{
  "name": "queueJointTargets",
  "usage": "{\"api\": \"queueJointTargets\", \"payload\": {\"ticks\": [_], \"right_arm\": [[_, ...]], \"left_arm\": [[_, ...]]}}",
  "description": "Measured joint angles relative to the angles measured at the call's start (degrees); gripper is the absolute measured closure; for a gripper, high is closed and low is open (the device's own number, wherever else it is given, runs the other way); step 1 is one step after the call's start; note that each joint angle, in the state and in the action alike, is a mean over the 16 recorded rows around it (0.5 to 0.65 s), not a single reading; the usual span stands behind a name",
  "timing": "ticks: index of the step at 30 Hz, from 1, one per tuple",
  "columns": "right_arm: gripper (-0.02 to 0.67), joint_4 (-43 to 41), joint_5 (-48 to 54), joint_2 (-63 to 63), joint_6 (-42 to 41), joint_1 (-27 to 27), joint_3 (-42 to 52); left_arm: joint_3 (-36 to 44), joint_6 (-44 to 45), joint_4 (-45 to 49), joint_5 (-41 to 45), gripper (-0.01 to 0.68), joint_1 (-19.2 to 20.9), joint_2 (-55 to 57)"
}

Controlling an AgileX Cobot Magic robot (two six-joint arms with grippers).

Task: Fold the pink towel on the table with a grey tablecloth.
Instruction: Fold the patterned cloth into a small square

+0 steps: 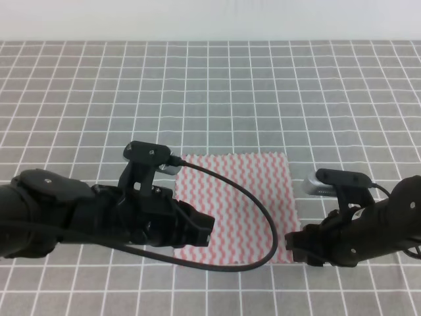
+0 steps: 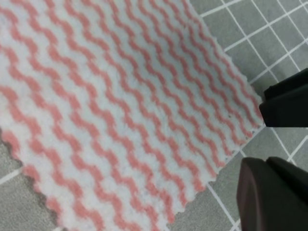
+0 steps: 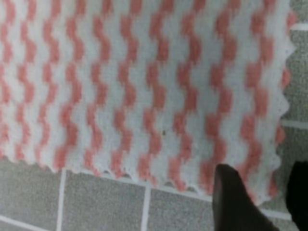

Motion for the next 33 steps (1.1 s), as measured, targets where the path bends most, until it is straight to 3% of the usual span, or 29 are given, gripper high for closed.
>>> {"api": "queueJointTargets", "payload": {"ticks": [22,33], "right_arm": [[0.516,0.80,-0.06,0.63,-0.14,0.05,-0.08],[0.536,0.77,-0.27,0.93,-1.03,0.04,-0.22]], "left_arm": [[0.02,0.13,-0.14,0.65,0.675,-0.05,-0.22],[0.01,0.14,-0.13,0.54,0.675,-0.03,-0.16]]}}
